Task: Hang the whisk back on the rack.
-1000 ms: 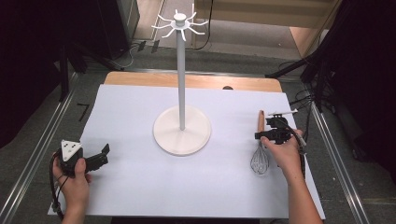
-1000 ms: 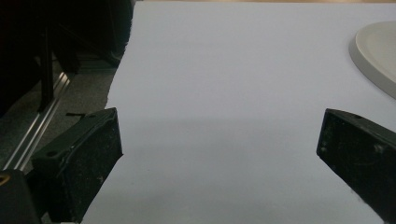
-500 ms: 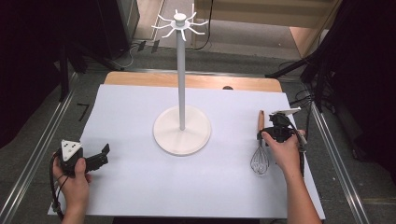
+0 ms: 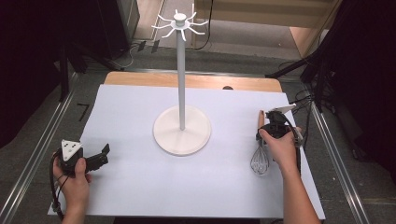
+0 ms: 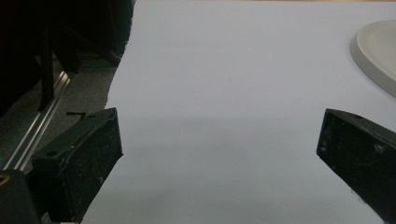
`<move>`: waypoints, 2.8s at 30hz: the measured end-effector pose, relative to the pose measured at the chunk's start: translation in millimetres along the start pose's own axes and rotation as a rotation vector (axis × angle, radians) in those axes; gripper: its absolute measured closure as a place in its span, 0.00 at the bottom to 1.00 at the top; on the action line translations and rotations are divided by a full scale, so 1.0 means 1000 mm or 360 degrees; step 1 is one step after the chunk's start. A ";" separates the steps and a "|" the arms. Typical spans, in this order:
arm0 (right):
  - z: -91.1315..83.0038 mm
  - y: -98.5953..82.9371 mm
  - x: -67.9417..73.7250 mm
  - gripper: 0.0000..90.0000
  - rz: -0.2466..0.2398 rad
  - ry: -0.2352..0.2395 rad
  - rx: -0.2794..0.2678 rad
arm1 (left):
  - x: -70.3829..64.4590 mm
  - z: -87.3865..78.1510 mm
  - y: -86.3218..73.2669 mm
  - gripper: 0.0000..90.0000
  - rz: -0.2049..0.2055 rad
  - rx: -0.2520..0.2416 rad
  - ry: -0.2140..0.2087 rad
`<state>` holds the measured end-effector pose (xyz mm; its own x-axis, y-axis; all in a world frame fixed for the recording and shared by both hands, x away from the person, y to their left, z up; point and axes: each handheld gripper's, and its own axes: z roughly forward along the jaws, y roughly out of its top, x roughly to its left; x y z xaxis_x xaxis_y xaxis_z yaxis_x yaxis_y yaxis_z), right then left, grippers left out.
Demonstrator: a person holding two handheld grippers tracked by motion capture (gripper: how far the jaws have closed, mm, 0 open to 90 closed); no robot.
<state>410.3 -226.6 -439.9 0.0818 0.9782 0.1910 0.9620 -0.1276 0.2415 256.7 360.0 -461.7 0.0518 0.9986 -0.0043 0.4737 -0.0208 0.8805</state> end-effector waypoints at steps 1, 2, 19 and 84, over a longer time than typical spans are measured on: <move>0.000 0.001 0.000 0.74 0.0018 0.0001 0.0016 | 0.000 0.000 0.000 0.01 0.0005 0.0000 0.0000; 0.000 0.002 -0.001 0.75 0.0017 0.0004 0.0026 | 0.000 0.000 0.000 0.01 0.0005 -0.0001 -0.0002; 0.008 0.007 0.004 0.90 0.0041 -0.0025 0.0161 | 0.000 0.000 0.000 0.01 -0.0004 0.0005 -0.0003; -0.050 -0.050 0.035 0.92 -0.0587 0.0531 -0.1139 | 0.000 0.000 0.000 0.01 -0.0005 0.0006 -0.0003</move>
<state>351.9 -194.0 -397.5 -0.3910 0.8926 0.2245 0.5081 0.0060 0.8613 257.2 360.3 -461.6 0.0517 0.9986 -0.0080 0.4773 -0.0177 0.8786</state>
